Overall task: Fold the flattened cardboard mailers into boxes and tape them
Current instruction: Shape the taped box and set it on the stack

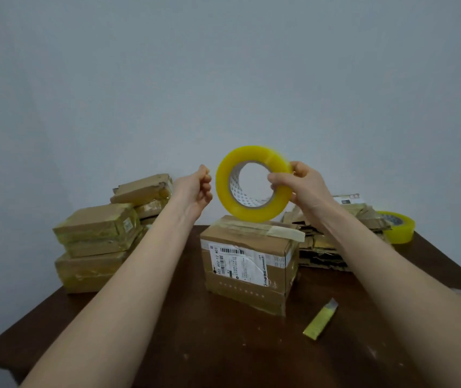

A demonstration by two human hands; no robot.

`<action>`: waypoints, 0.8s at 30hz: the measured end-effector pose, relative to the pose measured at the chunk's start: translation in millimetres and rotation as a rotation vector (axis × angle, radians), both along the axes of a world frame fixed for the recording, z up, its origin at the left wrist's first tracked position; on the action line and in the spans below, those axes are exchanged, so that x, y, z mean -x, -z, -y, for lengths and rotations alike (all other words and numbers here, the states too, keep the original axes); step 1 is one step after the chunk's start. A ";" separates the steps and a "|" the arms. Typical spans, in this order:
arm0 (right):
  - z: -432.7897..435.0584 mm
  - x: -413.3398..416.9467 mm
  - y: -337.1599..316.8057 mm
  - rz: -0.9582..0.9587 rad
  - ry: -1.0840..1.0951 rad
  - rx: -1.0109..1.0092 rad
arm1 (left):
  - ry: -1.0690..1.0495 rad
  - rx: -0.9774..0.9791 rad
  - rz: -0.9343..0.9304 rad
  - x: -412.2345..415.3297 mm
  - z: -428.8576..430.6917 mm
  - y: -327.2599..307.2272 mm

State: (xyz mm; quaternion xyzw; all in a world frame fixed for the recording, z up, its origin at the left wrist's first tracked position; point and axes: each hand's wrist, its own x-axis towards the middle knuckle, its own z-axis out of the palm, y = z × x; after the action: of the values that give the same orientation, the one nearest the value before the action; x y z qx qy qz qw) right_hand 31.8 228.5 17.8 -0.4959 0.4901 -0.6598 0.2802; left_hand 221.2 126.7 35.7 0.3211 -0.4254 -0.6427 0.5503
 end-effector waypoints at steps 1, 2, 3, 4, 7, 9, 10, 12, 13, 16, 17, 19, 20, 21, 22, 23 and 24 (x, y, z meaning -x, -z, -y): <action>1.0 1.9 -7.4 -0.030 0.004 -0.003 | -0.034 -0.006 0.005 -6.4 6.8 1.3; 2.0 4.3 -13.2 -0.083 -0.001 -0.025 | -0.064 -0.006 0.018 -13.2 14.1 2.1; 2.4 6.2 -17.2 -0.158 0.004 -0.063 | -0.088 -0.004 0.047 -19.0 21.0 3.9; 2.4 8.1 -20.2 -0.241 0.024 -0.107 | -0.113 0.000 0.094 -24.6 27.9 7.4; 5.3 11.8 -30.9 -0.415 0.079 -0.168 | -0.195 -0.006 0.246 -30.3 44.8 28.8; 9.3 12.6 -38.8 -0.506 0.077 -0.191 | -0.231 0.007 0.331 -29.0 53.6 45.9; 12.7 11.8 -42.3 -0.554 0.080 -0.206 | -0.236 0.014 0.361 -27.3 57.2 52.8; 19.8 8.0 -48.7 -0.643 0.104 -0.226 | -0.252 0.003 0.404 -24.0 63.0 64.2; 23.9 5.8 -51.6 -0.684 0.119 -0.236 | -0.265 -0.003 0.437 -21.7 65.2 67.9; 34.2 1.6 -55.5 -0.754 0.123 -0.277 | -0.285 -0.013 0.578 -17.5 71.2 78.7; 37.2 1.1 -54.7 -0.761 0.115 -0.284 | -0.285 -0.016 0.615 -17.1 72.9 82.7; 42.3 0.0 -52.0 -0.777 0.113 -0.289 | -0.264 -0.020 0.663 -17.5 74.1 89.6; 43.6 -0.8 -51.2 -0.785 0.116 -0.291 | -0.240 -0.029 0.678 -17.3 74.0 92.5; 44.3 -1.7 -51.2 -0.793 0.121 -0.290 | -0.207 -0.041 0.691 -16.6 73.2 95.4; 44.9 -2.4 -51.6 -0.802 0.127 -0.289 | -0.165 -0.053 0.704 -15.4 71.1 97.6; 45.4 -3.5 -52.1 -0.820 0.134 -0.287 | -0.111 -0.066 0.728 -14.6 67.7 99.4; 45.5 -4.5 -52.5 -0.841 0.140 -0.286 | -0.049 -0.079 0.769 -15.0 64.0 101.1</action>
State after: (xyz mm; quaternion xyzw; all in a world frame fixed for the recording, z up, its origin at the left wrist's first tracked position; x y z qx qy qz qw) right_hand 36.3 183.0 70.3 -0.6429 0.6801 -0.3439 0.0772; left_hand 236.2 62.7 -65.4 0.5696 -0.5679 -0.4779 0.3532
